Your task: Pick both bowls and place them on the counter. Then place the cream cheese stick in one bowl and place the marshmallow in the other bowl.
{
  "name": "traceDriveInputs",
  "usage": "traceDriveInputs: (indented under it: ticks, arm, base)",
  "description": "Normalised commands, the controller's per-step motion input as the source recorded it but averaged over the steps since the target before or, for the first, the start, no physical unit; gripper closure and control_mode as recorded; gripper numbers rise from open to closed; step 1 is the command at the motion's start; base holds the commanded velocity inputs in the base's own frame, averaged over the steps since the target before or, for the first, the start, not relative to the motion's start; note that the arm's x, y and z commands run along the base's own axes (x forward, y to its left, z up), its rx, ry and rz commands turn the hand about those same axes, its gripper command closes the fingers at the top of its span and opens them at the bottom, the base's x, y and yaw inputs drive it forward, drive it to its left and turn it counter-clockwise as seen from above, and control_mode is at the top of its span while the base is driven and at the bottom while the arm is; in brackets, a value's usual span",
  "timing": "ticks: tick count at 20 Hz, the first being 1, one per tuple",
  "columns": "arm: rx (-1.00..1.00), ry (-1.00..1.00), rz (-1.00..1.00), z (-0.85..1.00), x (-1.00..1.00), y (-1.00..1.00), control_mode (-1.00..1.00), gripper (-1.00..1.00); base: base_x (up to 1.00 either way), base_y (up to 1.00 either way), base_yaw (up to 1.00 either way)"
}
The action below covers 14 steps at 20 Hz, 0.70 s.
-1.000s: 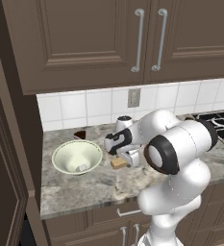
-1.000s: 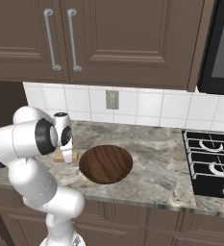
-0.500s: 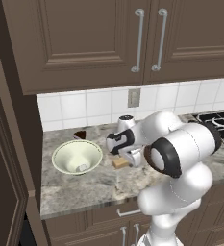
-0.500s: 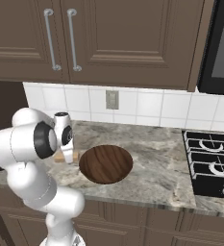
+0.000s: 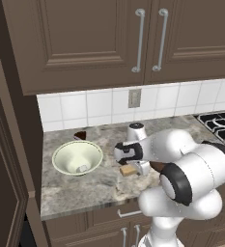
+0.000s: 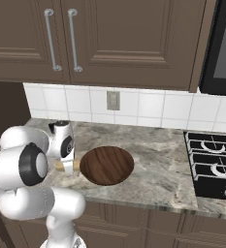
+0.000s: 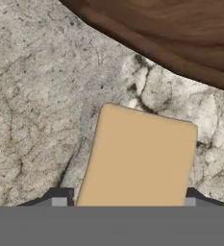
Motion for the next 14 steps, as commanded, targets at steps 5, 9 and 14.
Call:
traceDriveInputs:
  ticks: [5,9,14]
  arm:
    - [0.0,0.0,-0.09,0.2,-0.3,-0.05,-1.0,1.0]
    - [0.0,0.0,-0.12,0.41,-0.15,-0.25,-1.0,1.0]
    - [0.0,0.0,-0.13,0.45,-0.03,-0.35,-1.0,1.0]
  base:
    - [0.0,0.0,0.0]
    - [0.0,0.0,0.0]
    - [0.0,0.0,0.0]
